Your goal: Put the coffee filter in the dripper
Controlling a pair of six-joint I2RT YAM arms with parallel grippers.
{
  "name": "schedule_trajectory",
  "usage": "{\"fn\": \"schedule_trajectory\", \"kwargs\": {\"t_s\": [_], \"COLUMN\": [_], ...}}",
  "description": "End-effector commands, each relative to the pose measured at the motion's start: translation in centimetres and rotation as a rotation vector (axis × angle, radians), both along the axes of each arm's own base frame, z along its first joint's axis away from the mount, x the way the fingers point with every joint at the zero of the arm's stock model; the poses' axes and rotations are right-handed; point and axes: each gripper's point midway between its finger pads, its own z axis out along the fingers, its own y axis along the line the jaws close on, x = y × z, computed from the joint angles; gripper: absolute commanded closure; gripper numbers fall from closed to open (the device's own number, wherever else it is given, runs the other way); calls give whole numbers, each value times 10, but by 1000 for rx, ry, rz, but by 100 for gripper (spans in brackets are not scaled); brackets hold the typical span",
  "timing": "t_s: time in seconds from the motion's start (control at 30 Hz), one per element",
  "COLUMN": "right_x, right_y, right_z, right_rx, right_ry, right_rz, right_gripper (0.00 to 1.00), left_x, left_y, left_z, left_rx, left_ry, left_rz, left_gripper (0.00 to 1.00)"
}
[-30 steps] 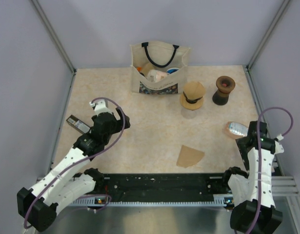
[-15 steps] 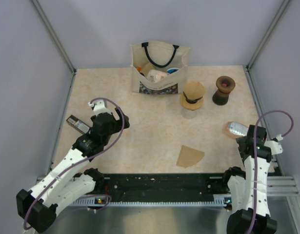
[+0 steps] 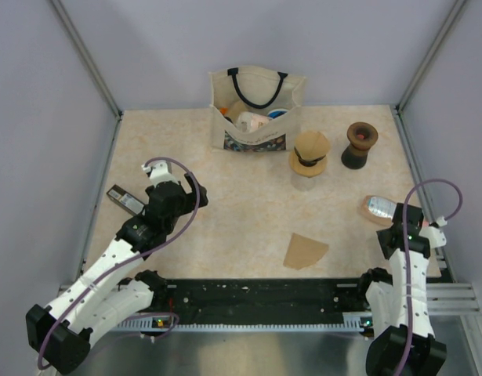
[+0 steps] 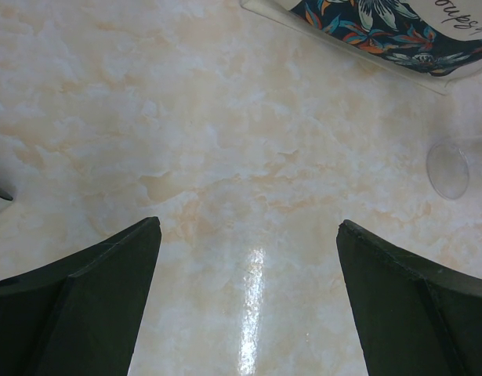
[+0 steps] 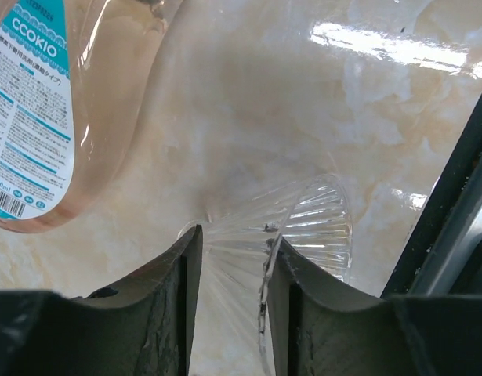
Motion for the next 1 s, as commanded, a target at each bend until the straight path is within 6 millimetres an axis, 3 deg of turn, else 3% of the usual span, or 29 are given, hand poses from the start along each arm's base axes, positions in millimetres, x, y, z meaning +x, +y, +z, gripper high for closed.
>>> {"fn": "schedule_trajectory", "kwargs": {"t_s": [0.0, 0.07, 0.13, 0.27, 0.33, 0.57, 0.83, 0.97], "right_x": [16, 19, 22, 27, 31, 47, 70, 89], "right_y": [-2, 1, 2, 7, 13, 49, 85, 90], "right_z": [6, 7, 13, 34, 46, 79, 172, 222], "right_rx": [-10, -8, -12, -22, -27, 45, -63, -189], "right_ry": [-79, -90, -103, -135, -173, -336, -661, -811], "right_rz": [30, 57, 85, 165, 217, 420, 736, 860], "right_gripper": [70, 80, 81, 90, 100, 100, 100, 100], "left_x": [2, 2, 1, 2, 2, 1, 2, 4], "left_y": [1, 2, 2, 2, 4, 8, 9, 5], "left_z": [11, 13, 13, 14, 14, 15, 17, 17], "left_rx": [-16, -18, -19, -17, -11, -5, -5, -14], "left_ry": [-31, -36, -37, -40, -39, -43, -49, -51], "left_rz": [11, 13, 11, 13, 19, 38, 47, 29], "left_gripper": [1, 1, 1, 1, 1, 1, 1, 1]}}
